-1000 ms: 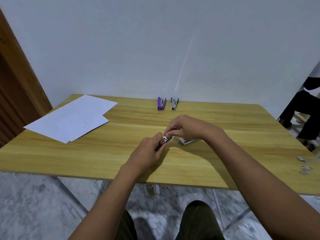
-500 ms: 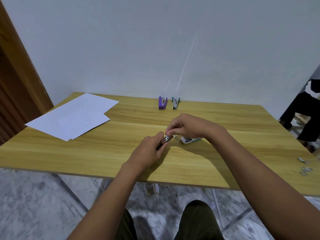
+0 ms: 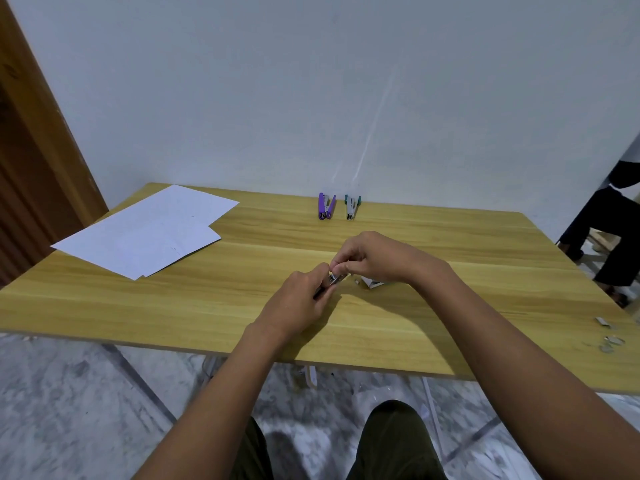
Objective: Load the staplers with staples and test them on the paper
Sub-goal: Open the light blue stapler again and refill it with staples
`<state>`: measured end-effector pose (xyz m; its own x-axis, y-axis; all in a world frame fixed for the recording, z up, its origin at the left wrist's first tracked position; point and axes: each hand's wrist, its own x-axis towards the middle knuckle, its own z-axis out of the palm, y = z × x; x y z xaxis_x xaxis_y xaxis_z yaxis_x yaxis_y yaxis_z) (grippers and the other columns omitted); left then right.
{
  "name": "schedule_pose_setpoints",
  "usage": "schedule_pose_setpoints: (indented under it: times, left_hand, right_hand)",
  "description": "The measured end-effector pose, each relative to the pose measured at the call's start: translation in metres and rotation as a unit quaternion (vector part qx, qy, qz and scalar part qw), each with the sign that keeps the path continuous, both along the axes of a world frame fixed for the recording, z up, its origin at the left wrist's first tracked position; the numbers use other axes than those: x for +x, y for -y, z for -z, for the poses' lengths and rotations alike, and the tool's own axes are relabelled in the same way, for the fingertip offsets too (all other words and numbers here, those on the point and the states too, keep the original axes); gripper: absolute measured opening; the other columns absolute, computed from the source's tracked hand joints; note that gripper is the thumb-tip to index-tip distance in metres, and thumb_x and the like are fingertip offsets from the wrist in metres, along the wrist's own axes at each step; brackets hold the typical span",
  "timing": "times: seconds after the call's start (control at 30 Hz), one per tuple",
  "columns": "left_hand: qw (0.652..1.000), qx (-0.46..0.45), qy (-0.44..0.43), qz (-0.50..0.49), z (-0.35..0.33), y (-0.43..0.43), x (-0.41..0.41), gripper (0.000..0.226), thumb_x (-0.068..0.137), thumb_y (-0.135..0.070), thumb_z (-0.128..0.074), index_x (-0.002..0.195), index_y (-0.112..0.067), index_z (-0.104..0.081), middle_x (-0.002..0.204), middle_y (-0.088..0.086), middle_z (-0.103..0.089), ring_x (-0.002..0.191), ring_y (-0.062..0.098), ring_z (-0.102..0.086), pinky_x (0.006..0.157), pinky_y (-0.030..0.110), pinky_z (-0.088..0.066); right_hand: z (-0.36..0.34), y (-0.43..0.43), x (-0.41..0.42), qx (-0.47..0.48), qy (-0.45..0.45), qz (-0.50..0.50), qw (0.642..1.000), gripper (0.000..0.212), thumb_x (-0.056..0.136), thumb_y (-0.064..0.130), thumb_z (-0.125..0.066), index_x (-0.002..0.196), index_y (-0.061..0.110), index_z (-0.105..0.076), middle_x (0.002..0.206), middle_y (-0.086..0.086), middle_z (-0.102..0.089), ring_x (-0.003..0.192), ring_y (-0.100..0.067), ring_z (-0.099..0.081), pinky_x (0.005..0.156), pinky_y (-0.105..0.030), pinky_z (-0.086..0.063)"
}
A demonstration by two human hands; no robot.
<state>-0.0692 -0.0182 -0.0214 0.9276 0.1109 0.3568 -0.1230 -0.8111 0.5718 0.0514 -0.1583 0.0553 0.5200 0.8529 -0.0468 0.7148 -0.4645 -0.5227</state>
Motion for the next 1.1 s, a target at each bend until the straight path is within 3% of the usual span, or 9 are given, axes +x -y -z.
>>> schedule_pose_setpoints:
  times: [0.33,0.57,0.7,0.9,1.1]
  left_hand:
    - [1.0,-0.004,-0.005,-0.001,0.0,0.0,0.0,0.021,0.096,-0.024,-0.06,0.085,-0.02,-0.043,0.071,0.007,-0.061,0.06,0.023,-0.052,0.054,0.038,-0.043]
    - [1.0,-0.008,-0.006,-0.002,-0.001,0.0,-0.001,0.022,0.096,-0.024,-0.06,0.084,-0.021,-0.043,0.068,0.003,-0.058,0.056,0.016,-0.046,0.051,0.03,-0.036]
    - [1.0,-0.013,-0.008,-0.002,0.0,0.0,0.0,0.02,0.096,-0.024,-0.06,0.084,-0.014,-0.047,0.068,0.006,-0.059,0.056,0.02,-0.047,0.051,0.032,-0.036]
    - [1.0,-0.005,-0.003,0.001,-0.001,0.0,0.0,0.021,0.096,-0.022,-0.06,0.084,-0.016,-0.045,0.069,0.006,-0.059,0.057,0.02,-0.047,0.051,0.031,-0.035]
    - [1.0,-0.005,-0.005,0.001,-0.002,0.001,-0.001,0.023,0.096,-0.022,-0.06,0.083,-0.02,-0.042,0.065,-0.001,-0.054,0.053,0.011,-0.042,0.05,0.029,-0.034]
  right_hand:
    - [0.0,0.002,-0.001,-0.004,0.005,0.009,1.0,0.011,0.093,0.027,-0.067,0.098,0.025,-0.077,0.093,0.013,-0.073,0.09,-0.007,-0.068,0.085,-0.042,-0.056]
    - [0.004,0.004,-0.001,0.028,-0.006,0.011,1.0,0.012,0.094,0.024,-0.066,0.1,0.021,-0.077,0.095,0.006,-0.075,0.09,-0.008,-0.069,0.082,-0.033,-0.057]
    - [0.005,0.005,0.0,0.037,-0.01,0.013,0.999,0.012,0.094,0.024,-0.067,0.1,0.02,-0.077,0.096,0.004,-0.076,0.091,-0.008,-0.069,0.082,-0.03,-0.056]
    - [0.009,0.003,0.002,0.021,0.012,0.02,1.0,0.008,0.091,0.031,-0.068,0.093,0.031,-0.077,0.095,0.01,-0.073,0.089,-0.013,-0.069,0.082,-0.046,-0.057]
    - [0.006,0.005,-0.001,0.03,0.001,0.011,0.999,0.01,0.093,0.029,-0.067,0.095,0.027,-0.076,0.095,0.009,-0.074,0.09,-0.012,-0.069,0.083,-0.044,-0.057]
